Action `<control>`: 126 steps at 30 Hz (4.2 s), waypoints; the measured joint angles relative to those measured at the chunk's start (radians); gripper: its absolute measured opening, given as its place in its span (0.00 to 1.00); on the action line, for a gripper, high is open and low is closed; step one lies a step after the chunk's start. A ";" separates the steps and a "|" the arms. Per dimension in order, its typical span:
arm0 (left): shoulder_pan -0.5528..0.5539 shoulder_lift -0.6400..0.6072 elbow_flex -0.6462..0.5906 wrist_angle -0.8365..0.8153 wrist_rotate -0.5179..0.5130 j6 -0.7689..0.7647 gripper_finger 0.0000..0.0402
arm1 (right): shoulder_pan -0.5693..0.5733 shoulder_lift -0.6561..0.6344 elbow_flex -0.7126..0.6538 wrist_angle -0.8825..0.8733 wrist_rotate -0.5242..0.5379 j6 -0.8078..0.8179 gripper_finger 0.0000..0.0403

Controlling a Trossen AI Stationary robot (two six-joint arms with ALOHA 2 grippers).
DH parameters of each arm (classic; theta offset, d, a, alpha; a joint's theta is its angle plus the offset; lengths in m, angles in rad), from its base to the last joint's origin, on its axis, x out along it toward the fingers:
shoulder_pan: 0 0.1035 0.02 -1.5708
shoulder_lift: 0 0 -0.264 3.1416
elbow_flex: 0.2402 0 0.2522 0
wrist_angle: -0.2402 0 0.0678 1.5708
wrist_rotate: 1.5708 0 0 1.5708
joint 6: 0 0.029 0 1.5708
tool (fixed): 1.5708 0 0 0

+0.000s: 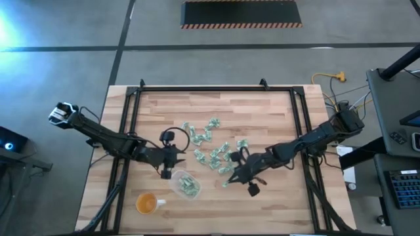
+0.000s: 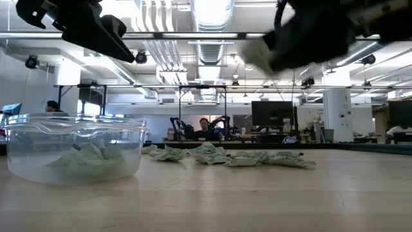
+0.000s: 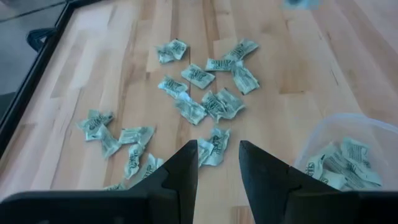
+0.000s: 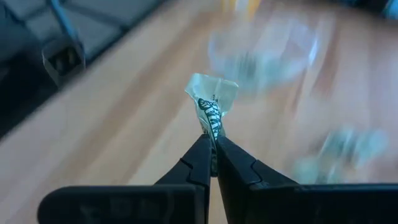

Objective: Pick and place Stevia / Truvia into bins
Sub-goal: Put the stevia packet into the transparent container

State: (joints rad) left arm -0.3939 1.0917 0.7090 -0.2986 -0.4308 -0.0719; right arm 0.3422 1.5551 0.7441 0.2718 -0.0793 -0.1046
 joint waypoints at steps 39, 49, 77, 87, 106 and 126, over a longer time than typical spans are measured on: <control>0.000 0.001 -0.002 -0.218 -0.231 -0.107 0.25 | -0.060 0.603 0.580 0.030 0.052 -0.129 0.07; 0.000 0.001 -0.002 -0.214 -0.231 -0.109 0.25 | -0.059 0.577 0.585 -0.056 0.051 -0.129 0.32; 0.000 0.001 -0.013 -0.204 -0.231 -0.108 0.25 | -0.060 0.356 0.395 -0.531 0.096 0.018 0.28; 0.000 0.001 -0.014 -0.197 -0.231 -0.106 0.25 | -0.090 0.358 0.315 -0.448 0.147 0.027 0.26; 0.000 0.001 -0.020 -0.196 -0.231 -0.106 0.25 | -0.088 0.338 0.307 -0.453 0.213 0.049 0.20; 0.000 0.001 -0.047 -0.180 -0.231 -0.105 0.25 | -0.091 0.337 0.277 -0.458 0.263 0.010 0.03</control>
State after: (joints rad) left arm -0.3939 1.0924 0.6621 -0.4789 -0.6617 -0.1768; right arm 0.2512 1.8923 1.0206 -0.1866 0.1833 -0.0941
